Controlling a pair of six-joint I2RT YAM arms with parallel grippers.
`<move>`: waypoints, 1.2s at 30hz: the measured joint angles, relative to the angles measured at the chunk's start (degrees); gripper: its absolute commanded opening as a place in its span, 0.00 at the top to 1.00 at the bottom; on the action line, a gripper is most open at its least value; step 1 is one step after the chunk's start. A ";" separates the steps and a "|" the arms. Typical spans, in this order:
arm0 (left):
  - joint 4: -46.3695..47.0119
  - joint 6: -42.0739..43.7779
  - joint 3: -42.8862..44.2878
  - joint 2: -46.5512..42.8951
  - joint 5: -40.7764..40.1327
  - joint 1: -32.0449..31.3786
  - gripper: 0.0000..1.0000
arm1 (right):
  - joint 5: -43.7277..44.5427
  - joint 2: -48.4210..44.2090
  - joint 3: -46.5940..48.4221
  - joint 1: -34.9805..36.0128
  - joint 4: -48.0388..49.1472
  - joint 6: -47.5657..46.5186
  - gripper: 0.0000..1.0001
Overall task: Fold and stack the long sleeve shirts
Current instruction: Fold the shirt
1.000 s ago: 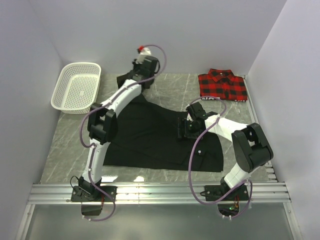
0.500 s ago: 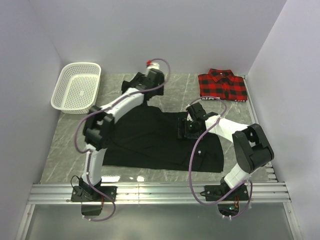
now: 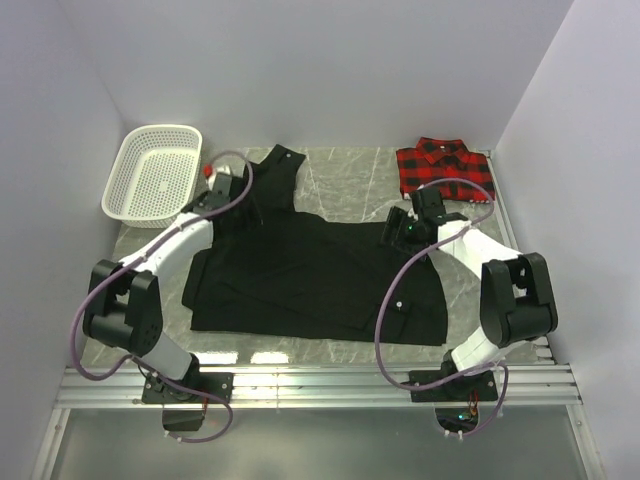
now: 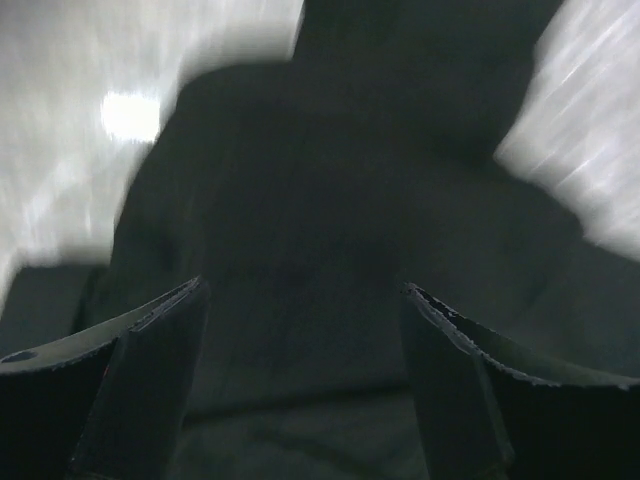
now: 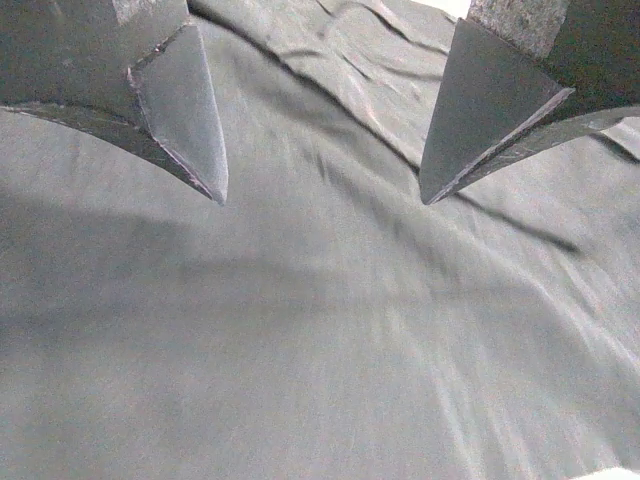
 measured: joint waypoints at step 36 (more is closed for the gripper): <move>-12.90 -3.13 -15.82 -12.24 6.56 2.73 0.08 | 5.01 10.08 9.75 -8.02 3.93 6.51 0.00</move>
